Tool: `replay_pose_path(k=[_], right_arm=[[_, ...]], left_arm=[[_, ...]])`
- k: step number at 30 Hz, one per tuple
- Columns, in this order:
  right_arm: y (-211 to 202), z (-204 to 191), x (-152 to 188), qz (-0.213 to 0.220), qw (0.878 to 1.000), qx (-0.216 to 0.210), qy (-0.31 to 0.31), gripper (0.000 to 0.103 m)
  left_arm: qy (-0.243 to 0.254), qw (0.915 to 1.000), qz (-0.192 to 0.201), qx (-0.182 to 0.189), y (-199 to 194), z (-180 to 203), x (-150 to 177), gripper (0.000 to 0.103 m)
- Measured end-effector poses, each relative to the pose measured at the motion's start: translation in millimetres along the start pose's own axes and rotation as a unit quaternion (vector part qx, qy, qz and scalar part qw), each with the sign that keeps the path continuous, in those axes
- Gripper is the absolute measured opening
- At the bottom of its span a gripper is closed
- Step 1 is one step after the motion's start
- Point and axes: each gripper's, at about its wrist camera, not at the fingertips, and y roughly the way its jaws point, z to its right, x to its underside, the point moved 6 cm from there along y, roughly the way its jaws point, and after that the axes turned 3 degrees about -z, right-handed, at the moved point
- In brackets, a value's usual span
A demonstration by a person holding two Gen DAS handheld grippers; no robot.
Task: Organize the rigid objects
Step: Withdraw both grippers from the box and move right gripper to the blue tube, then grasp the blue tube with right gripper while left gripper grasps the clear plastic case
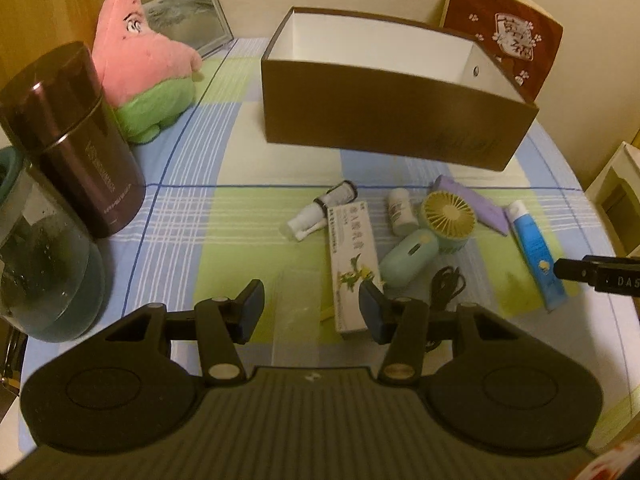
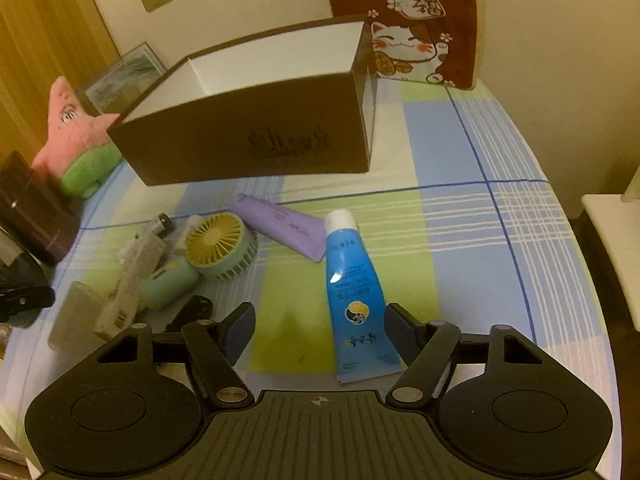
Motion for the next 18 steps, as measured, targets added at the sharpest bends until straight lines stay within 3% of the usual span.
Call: replay_pose_path(k=[18], right_arm=[[56,13,1,-0.011,0.998,0.044,-0.041,0.068]], left_arm=[[0.005,0.9992,-0.034,-0.017,35,-7,12,0.049]])
